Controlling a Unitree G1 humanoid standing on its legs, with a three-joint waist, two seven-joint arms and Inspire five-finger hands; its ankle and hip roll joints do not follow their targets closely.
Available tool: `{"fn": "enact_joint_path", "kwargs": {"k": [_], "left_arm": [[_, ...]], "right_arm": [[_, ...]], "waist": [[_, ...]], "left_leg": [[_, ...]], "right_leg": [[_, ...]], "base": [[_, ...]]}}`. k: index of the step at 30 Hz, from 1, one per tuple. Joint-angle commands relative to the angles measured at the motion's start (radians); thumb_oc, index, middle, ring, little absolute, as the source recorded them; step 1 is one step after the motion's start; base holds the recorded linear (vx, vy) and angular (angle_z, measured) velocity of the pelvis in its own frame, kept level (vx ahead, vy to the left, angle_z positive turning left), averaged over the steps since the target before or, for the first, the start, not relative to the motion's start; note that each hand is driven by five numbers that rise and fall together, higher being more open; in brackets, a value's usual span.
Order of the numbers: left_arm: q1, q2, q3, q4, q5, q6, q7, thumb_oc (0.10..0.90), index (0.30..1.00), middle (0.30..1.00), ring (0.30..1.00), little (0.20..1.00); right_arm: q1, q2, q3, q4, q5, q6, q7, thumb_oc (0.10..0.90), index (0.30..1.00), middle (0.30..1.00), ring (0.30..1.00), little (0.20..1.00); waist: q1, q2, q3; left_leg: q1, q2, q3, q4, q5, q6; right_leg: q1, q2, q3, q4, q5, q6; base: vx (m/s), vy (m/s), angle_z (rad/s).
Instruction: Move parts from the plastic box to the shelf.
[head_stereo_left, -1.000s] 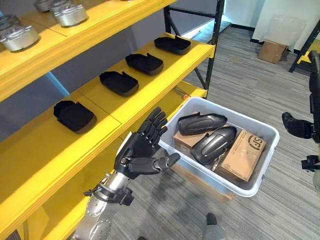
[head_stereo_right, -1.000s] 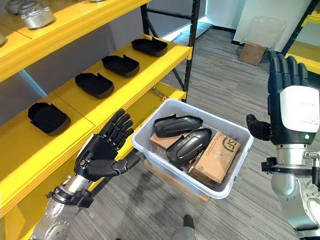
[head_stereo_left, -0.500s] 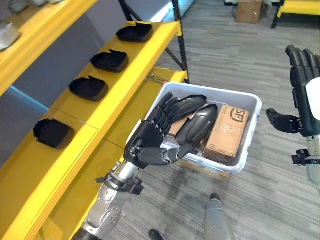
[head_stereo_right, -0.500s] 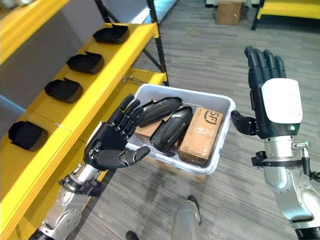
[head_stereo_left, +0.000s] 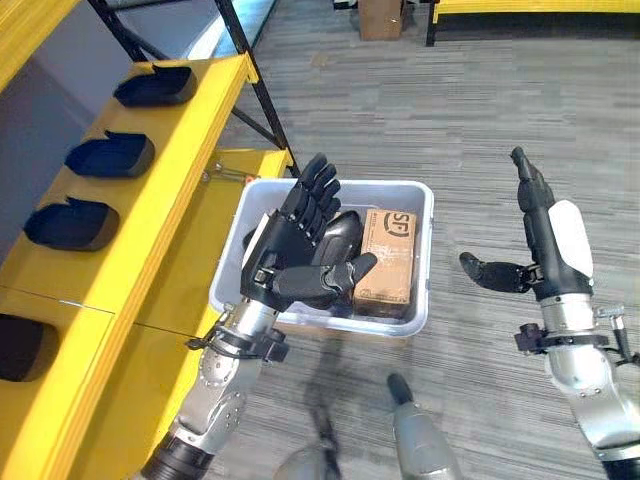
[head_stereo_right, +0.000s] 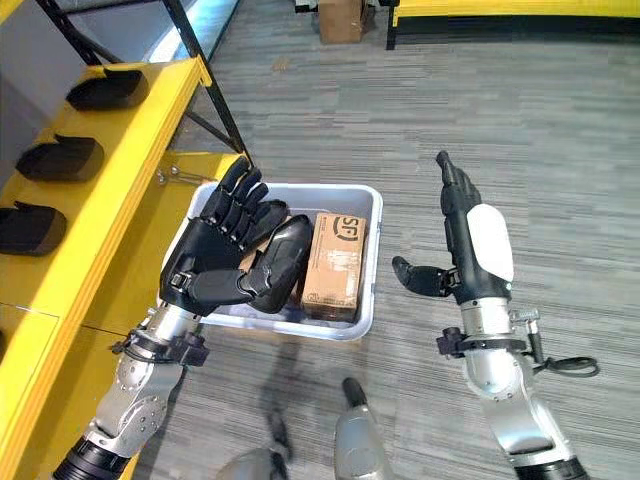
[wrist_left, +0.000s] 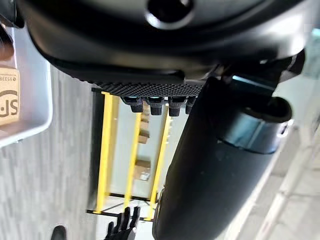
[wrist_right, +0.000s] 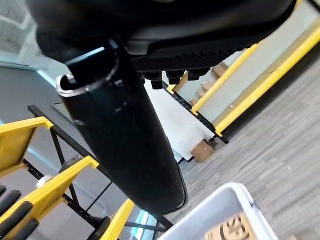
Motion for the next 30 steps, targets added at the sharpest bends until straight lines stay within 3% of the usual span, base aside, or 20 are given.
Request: {"fn": "enact_joint_path", "kwargs": {"k": [1,5,7,10,13,15,16,20,26,30], "left_arm": [[0.054,-0.019,0.087,-0.106,-0.008,-0.118,-0.044,0.900,1.000,1.000,1.000,1.000],[0.058,-0.016,0.086,-0.088,-0.006,-0.094,-0.077,0.900,1.000,1.000,1.000,1.000],[0.059,-0.002,0.092,-0.088,-0.015,-0.075,-0.094,0.900,1.000,1.000,1.000,1.000],[0.051,0.012,0.098,-0.098,-0.024,-0.046,-0.077,0.900,1.000,1.000,1.000,1.000],[0.063,0.017,0.114,-0.108,0.013,-0.055,-0.033,0.900,1.000,1.000,1.000,1.000],[0.069,0.025,0.115,-0.122,0.035,-0.071,-0.007,0.900,1.000,1.000,1.000,1.000],[0.064,0.033,0.114,-0.133,0.054,-0.069,0.019,0.900,1.000,1.000,1.000,1.000],[0.052,0.024,0.092,-0.114,0.041,-0.078,-0.007,0.900,1.000,1.000,1.000,1.000],[0.045,0.023,0.073,-0.114,0.004,-0.063,-0.035,0.900,1.000,1.000,1.000,1.000],[0.035,0.016,0.060,-0.115,-0.016,-0.050,-0.038,0.900,1.000,1.000,1.000,1.000]], "right_arm": [[-0.128,-0.084,0.018,-0.093,-0.008,-0.069,-0.033,0.900,1.000,1.000,1.000,1.000],[-0.093,-0.091,-0.026,-0.093,0.042,-0.056,-0.021,0.900,1.000,1.000,1.000,1.000],[-0.047,-0.066,-0.053,-0.103,0.039,-0.058,-0.018,0.900,1.000,1.000,1.000,1.000],[-0.029,-0.038,-0.046,-0.117,0.036,-0.037,-0.029,0.900,1.000,1.000,1.000,1.000],[-0.059,-0.009,-0.004,-0.123,0.042,-0.056,0.000,0.900,1.000,1.000,1.000,1.000],[-0.092,-0.005,0.026,-0.124,0.046,-0.061,0.004,0.900,1.000,1.000,1.000,1.000],[-0.123,0.001,0.063,-0.130,0.080,-0.033,0.020,0.900,1.000,1.000,1.000,1.000],[-0.145,-0.011,0.098,-0.105,0.095,0.029,0.016,0.900,1.000,1.000,1.000,1.000],[-0.203,-0.055,0.085,-0.057,0.104,0.014,-0.008,0.900,1.000,1.000,1.000,1.000],[-0.289,-0.068,0.094,-0.064,0.137,0.036,0.030,0.900,1.000,1.000,1.000,1.000]], "waist": [[0.050,0.033,-0.086],[0.033,0.035,-0.096],[0.024,0.034,-0.114],[0.028,0.023,-0.124],[0.067,0.006,-0.099],[0.082,0.003,-0.076],[0.092,-0.005,-0.066],[0.107,-0.012,-0.069],[0.119,0.006,-0.053],[0.129,0.024,-0.037]], "left_leg": [[0.050,0.096,-0.030,-0.095,0.140,-0.027],[0.106,0.072,0.052,-0.080,0.064,-0.017],[0.148,0.047,0.092,-0.102,0.037,-0.002],[0.169,0.026,0.115,-0.114,0.020,0.017],[0.203,0.021,0.202,-0.105,0.004,0.032],[0.210,0.027,0.230,-0.103,0.001,0.033],[0.217,0.032,0.250,-0.108,-0.004,0.038],[0.204,0.035,0.237,-0.101,0.008,0.027],[0.184,0.034,0.215,-0.079,0.017,0.016],[0.169,0.027,0.203,-0.061,0.012,0.016]], "right_leg": [[0.115,0.048,-0.074,0.131,-0.147,0.026],[0.128,0.021,-0.094,0.126,-0.139,0.054],[0.126,0.000,-0.110,0.102,-0.109,0.085],[0.121,-0.008,-0.137,0.099,-0.100,0.094],[0.063,-0.010,-0.291,0.176,-0.114,0.096],[0.042,-0.022,-0.325,0.185,-0.106,0.100],[0.052,-0.021,-0.336,0.147,-0.092,0.096],[0.082,-0.022,-0.349,0.083,-0.064,0.085],[0.104,-0.032,-0.369,0.073,-0.068,0.070],[0.103,-0.038,-0.377,0.093,-0.085,0.061]], "base": [[0.26,0.203,-0.88],[0.28,0.189,-0.83],[0.25,0.127,-0.50],[0.15,0.048,-0.16],[0.02,0.043,-0.28],[-0.06,-0.023,-1.08],[-0.04,-0.097,-1.28],[0.03,-0.053,-0.32],[0.05,0.011,0.03],[0.06,0.048,0.00]]}}
